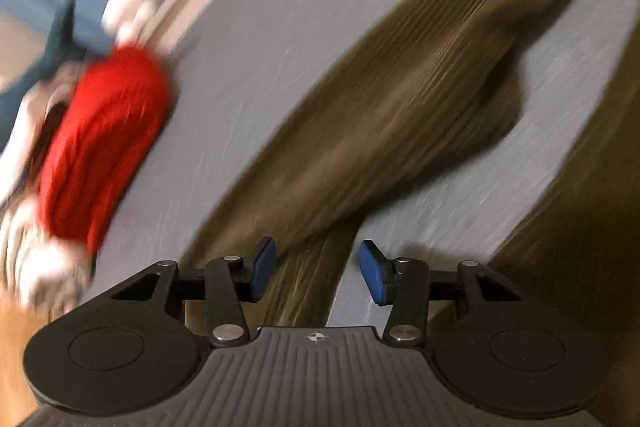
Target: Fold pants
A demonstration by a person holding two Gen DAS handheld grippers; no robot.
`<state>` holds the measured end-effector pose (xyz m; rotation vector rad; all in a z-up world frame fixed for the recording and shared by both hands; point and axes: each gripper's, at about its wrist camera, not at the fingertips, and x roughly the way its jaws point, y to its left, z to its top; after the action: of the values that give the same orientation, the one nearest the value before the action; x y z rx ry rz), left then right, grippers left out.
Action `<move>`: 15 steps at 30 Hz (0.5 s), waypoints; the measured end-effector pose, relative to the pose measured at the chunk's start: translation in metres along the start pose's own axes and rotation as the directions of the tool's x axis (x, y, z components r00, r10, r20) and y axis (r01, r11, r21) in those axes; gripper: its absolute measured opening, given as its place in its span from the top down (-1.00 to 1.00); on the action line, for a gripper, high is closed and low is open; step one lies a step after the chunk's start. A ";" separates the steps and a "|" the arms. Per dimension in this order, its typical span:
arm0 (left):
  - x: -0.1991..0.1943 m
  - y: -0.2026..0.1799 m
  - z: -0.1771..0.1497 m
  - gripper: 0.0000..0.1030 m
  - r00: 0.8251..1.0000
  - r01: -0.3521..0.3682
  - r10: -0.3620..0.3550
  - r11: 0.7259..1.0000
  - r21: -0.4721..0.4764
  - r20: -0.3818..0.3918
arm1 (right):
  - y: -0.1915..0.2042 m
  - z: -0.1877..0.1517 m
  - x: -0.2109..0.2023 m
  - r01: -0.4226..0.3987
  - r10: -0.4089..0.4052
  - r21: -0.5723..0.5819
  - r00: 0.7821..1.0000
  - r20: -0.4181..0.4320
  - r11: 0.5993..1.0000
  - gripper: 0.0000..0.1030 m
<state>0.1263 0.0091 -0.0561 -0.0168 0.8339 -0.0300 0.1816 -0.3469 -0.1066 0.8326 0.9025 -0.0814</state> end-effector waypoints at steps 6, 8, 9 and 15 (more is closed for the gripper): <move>-0.002 0.002 0.001 -0.68 1.000 0.000 0.000 1.000 -0.002 0.004 | 0.003 -0.011 0.029 -0.014 0.012 -0.050 0.999 -0.047 0.999 0.14; -0.002 0.001 0.000 -0.68 1.000 -0.002 0.002 1.000 -0.001 0.003 | 0.005 -0.013 0.031 0.000 -0.003 -0.077 0.999 -0.037 0.997 0.30; -0.003 0.001 0.001 -0.68 1.000 0.001 -0.001 1.000 -0.001 0.005 | 0.006 -0.014 0.032 0.010 -0.013 -0.090 0.999 -0.030 0.996 0.44; -0.008 0.008 0.003 -0.68 1.000 0.003 -0.003 1.000 -0.019 0.018 | 0.018 -0.037 0.012 0.051 -0.044 -0.115 0.997 0.069 0.992 0.89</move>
<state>0.1232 0.0171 -0.0487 -0.0363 0.8165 -0.0248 0.1723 -0.3064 -0.1167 0.6959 0.8565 -0.0964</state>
